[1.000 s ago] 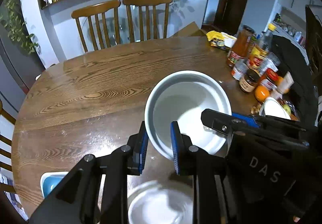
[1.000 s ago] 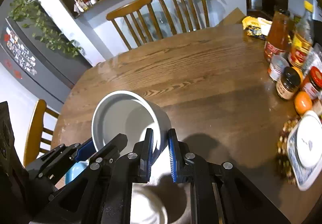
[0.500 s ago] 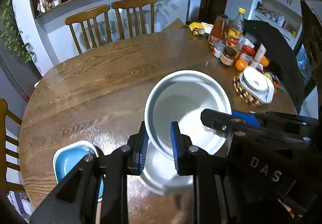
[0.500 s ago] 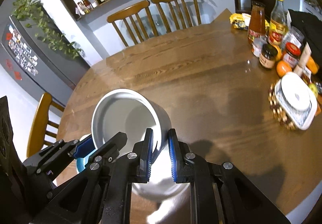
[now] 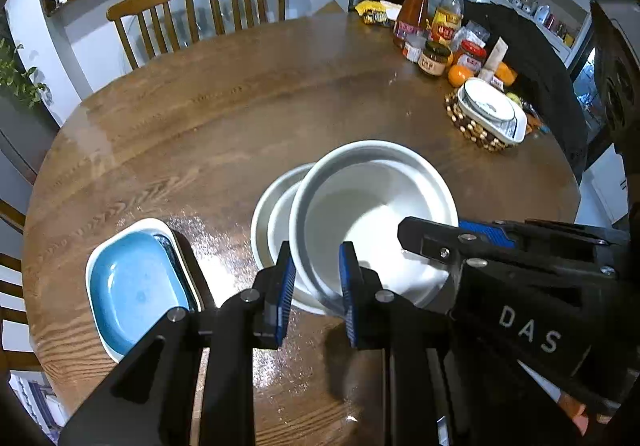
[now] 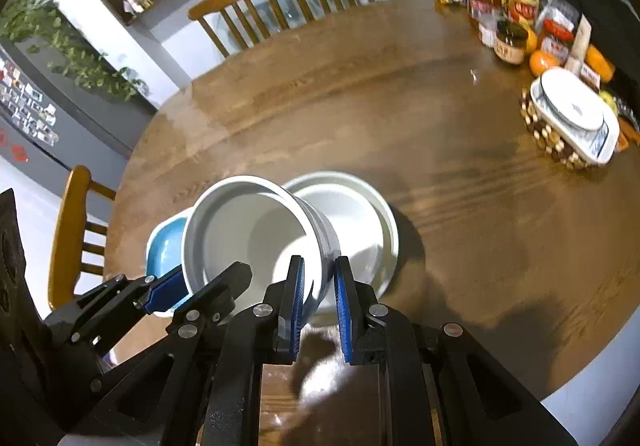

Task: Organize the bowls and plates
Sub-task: 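Lift the ramekin with the right gripper and carry it over the nested bowls, then lower the ramekin into the medium bowl and open the right gripper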

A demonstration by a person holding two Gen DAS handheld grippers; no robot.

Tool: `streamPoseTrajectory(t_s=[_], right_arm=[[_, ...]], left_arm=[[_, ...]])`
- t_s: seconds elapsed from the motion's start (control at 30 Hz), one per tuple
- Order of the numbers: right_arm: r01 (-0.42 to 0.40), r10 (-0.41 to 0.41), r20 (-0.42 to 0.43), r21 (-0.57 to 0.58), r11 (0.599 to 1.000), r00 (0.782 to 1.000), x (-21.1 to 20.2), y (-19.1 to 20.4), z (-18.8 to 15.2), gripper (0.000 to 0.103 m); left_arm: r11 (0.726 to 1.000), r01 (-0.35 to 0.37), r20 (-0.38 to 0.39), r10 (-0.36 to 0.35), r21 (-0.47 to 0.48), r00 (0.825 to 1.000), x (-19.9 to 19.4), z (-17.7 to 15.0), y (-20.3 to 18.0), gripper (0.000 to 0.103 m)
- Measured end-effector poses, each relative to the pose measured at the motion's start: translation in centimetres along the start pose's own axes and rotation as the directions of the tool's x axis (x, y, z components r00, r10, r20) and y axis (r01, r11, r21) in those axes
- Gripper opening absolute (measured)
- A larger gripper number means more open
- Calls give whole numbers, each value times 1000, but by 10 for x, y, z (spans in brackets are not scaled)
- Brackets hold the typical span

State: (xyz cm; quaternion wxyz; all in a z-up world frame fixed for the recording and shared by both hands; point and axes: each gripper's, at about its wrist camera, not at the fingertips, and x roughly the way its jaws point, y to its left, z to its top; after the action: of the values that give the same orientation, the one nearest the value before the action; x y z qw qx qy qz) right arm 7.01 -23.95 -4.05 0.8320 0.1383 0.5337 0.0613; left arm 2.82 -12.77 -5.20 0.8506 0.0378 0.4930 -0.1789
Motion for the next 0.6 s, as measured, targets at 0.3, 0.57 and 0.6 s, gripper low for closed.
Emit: streamPoseTrajectory(t_s=[0.3, 0.57, 0.6], right_arm=[[24, -24, -62, -7, 1000, 998, 23, -4, 5, 17], [42, -45, -132, -26, 999, 990, 52, -7, 13, 17], [42, -45, -140, -25, 999, 989, 55, -8, 13, 17]], left_arm=[[999, -2, -55, -1, -37, 998, 25, 2, 4, 20], [998, -12, -117, 4, -68, 993, 51, 5, 12, 19], [997, -12, -126, 3, -72, 992, 54, 5, 13, 19]])
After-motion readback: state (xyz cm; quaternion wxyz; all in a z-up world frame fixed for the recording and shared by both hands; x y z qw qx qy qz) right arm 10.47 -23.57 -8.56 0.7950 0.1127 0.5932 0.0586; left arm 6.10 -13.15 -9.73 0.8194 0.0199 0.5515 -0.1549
